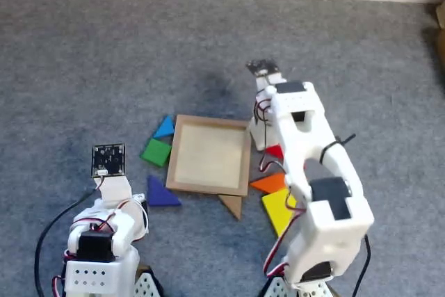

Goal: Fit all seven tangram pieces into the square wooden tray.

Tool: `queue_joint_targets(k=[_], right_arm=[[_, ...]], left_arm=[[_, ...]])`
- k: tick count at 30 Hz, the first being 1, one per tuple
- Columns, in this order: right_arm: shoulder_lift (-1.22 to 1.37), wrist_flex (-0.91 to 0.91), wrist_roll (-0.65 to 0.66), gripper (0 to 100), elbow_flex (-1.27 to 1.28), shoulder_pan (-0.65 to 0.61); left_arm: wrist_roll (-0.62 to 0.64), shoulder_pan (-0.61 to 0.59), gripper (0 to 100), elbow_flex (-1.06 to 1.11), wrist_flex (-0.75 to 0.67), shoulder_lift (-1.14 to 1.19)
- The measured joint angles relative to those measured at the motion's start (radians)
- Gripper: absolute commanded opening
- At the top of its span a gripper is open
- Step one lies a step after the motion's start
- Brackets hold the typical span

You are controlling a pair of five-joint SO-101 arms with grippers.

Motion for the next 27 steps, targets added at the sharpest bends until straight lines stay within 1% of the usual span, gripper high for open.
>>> queue_joint_targets(k=[4,7,10,14,20,23,27], right_arm=[[-0.077,0.003,0.0,19.0,0.0,-0.003],[-0.107,0.003,0.023,19.0,0.0,-0.041],[-0.112,0.003,0.112,19.0,0.0,-0.11],[-0.112,0.003,0.262,18.9,0.0,-0.201],[-0.112,0.003,0.436,18.8,0.0,-0.318],[-0.101,-0.029,0.483,18.8,0.0,-0.353],[-0.017,-0.107,0.497,18.8,0.0,-0.37]], left_arm=[[0.0,0.0,0,0.0,0.0,0.0],[0.0,0.0,0,0.0,0.0,0.0],[0.0,0.0,0,0.0,0.0,0.0],[0.0,0.0,0,0.0,0.0,0.0],[0.0,0.0,0,0.0,0.0,0.0],[0.0,0.0,0,0.0,0.0,0.0],[0.0,0.0,0,0.0,0.0,0.0]])
